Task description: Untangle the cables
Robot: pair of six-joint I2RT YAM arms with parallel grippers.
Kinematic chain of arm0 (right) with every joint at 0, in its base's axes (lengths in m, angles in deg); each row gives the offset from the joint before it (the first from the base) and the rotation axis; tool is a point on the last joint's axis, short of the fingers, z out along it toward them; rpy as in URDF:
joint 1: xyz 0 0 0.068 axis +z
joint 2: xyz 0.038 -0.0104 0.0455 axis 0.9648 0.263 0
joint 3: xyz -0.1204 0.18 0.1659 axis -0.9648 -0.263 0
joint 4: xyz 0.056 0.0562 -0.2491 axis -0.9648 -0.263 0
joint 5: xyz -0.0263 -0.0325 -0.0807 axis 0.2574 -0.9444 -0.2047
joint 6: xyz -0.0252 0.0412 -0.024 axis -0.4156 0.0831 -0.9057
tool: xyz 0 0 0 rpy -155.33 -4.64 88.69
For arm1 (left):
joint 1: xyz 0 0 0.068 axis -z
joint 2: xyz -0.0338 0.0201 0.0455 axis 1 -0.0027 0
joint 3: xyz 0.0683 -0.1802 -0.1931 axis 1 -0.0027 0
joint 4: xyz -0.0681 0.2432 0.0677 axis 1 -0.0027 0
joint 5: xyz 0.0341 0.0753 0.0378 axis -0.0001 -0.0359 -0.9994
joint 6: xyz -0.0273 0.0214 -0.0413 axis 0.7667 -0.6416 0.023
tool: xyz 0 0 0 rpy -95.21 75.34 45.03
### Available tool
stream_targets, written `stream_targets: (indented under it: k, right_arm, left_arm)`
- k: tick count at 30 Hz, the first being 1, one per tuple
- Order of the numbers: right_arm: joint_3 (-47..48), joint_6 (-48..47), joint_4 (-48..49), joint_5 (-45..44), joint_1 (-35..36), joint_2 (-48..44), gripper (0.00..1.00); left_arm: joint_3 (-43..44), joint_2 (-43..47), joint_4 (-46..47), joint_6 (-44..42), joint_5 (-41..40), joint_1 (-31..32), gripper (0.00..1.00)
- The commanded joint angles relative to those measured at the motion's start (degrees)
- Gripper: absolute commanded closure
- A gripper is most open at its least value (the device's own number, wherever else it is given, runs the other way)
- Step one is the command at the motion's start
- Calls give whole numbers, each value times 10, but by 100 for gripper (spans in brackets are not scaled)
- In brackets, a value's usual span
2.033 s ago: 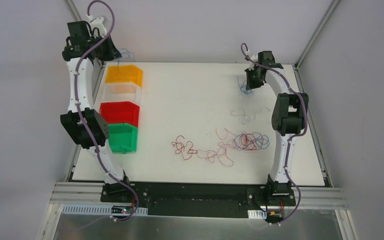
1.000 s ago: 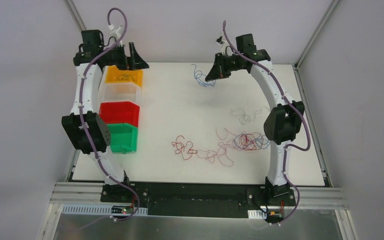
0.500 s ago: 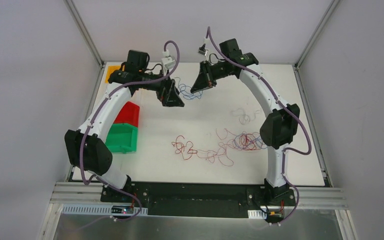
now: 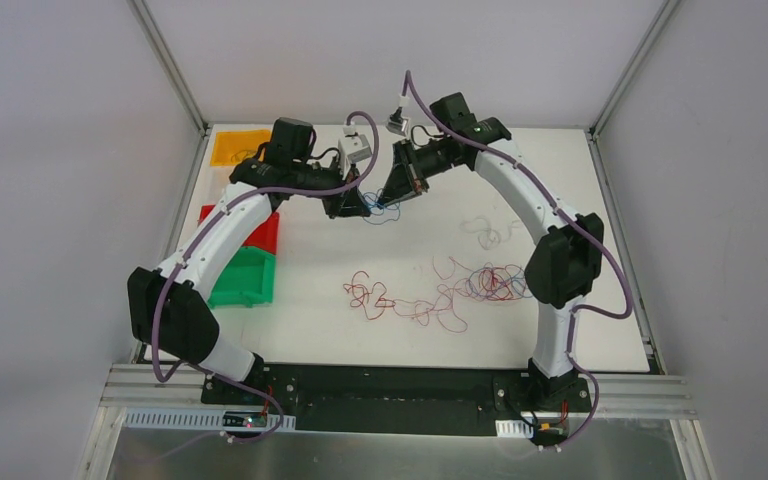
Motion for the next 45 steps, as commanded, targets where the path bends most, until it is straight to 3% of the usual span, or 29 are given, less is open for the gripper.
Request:
stream_targets:
  k: [1, 2, 4, 8, 13, 21, 29, 31, 35, 38, 45]
  right_arm:
    - [3, 18, 8, 20, -11, -41, 91]
    - [3, 21, 9, 16, -16, -41, 86]
    - [4, 26, 12, 0, -30, -43, 66]
    - [7, 34, 24, -45, -69, -47, 36]
    - [5, 34, 29, -117, -129, -46, 19]
    - [-33, -32, -11, -204, -192, -62, 15]
    - [-73, -89, -55, -239, -215, -94, 16]
    - [-73, -115, -90, -250, -218, -95, 16]
    - [-70, -215, -196, -307, -226, -100, 19]
    - [-108, -269, -244, -355, -242, -122, 21]
    - [-231, -259, -158, -470, -258, -158, 26]
  left_arm:
    - [-5, 33, 23, 4, 6, -12, 100]
    - [-4, 34, 24, 12, 11, -21, 100]
    - [0, 33, 31, 36, 17, -45, 100]
    - [27, 10, 43, 85, 15, -121, 100]
    - [103, -61, 43, 86, -65, -217, 100]
    - [331, -289, -21, 9, -306, -327, 100]
    - [473, -452, -23, -21, -383, -354, 100]
    - [494, -470, -26, -26, -380, -354, 92]
    - [486, -442, -40, -25, -350, -353, 62]
    - [418, -374, -45, -16, -297, -353, 44]
    - [269, -206, -45, 42, -118, -305, 32]
